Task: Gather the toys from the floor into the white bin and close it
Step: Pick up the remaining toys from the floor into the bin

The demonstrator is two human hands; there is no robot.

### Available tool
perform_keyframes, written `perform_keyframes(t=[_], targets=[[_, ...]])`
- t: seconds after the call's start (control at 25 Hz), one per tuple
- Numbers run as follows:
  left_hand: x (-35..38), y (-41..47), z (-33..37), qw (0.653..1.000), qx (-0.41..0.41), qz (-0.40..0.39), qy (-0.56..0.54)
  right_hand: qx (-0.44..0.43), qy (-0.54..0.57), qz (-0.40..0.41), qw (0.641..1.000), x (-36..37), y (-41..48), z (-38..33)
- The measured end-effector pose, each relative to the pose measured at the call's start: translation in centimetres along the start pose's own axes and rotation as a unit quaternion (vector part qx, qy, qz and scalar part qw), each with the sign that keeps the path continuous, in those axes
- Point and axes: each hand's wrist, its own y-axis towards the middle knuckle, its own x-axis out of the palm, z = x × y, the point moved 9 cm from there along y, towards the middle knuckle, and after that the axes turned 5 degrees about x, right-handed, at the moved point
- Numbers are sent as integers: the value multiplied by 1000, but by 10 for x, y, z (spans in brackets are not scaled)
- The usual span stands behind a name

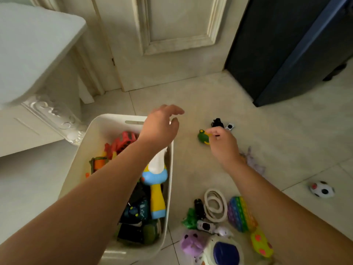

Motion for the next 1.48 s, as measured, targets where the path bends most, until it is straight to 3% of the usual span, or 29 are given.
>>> perform_keyframes(t=[0.12,0.32,0.52,0.68,0.84,0.96,1.08,1.16,1.24,1.32,1.48], targets=[[74,40,18,993,46,-103,36,59,-64,-27,996,2,64,61],[198,83,-8,936,-39,-319,147,58,-157,-146,975,52,135,124],[270,107,-40,906,-80,-371,186,29,-152,-170,973,77,170,139],[311,106,-60,890,-56,-389,230,43,-89,-100,990,65,177,148],[314,100,-81,902,-107,-357,217,123,87,-61,987,43,183,161],[309,94,-112,895,-229,-346,167,215,255,-101,937,38,191,167],[302,78,-135,859,-447,-235,-89,243,320,-168,900,48,192,168],[297,71,-130,799,-522,-104,-280,255,362,-177,879,53,184,166],[293,72,-110,736,-534,-27,-416,263,398,-187,859,56,175,162],[289,74,-86,699,-522,-4,-489,266,414,-193,849,56,167,153],[261,78,-39,713,-480,0,-511,233,424,-209,850,41,144,110]])
